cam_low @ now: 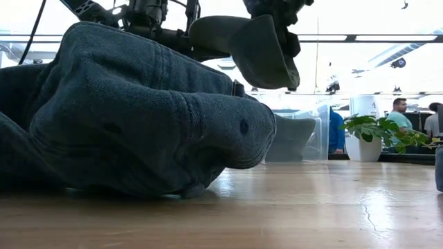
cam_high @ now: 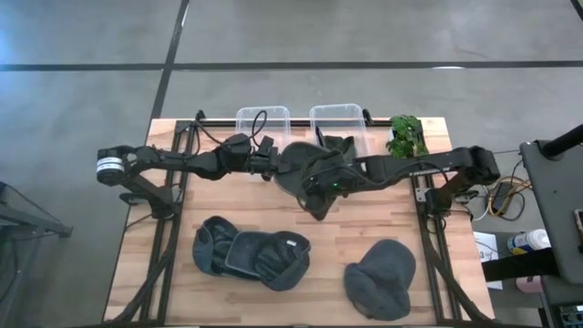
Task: Pick & Place hat
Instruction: Put the gray cap into the right bin
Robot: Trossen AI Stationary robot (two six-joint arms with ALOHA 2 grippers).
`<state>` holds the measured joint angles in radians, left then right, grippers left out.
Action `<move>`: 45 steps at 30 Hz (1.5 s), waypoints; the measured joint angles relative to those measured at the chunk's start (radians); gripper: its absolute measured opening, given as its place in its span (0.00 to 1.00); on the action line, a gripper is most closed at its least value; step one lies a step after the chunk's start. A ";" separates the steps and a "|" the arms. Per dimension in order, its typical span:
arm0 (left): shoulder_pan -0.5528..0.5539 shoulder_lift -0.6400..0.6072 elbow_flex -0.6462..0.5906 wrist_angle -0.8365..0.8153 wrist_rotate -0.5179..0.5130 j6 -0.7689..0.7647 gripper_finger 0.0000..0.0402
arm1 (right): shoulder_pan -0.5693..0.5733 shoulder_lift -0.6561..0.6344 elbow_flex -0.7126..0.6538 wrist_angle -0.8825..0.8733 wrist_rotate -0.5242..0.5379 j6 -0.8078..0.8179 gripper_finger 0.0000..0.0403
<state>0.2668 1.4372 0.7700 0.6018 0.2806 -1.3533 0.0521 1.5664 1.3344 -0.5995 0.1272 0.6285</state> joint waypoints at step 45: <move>0.004 -0.002 -0.006 0.004 0.010 0.019 0.02 | 0.011 -0.197 -0.055 -0.175 0.153 0.060 0.07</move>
<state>0.2704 1.4357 0.7639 0.6058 0.2906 -1.3338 0.0633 1.3693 1.2789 -0.7742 0.2802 0.6880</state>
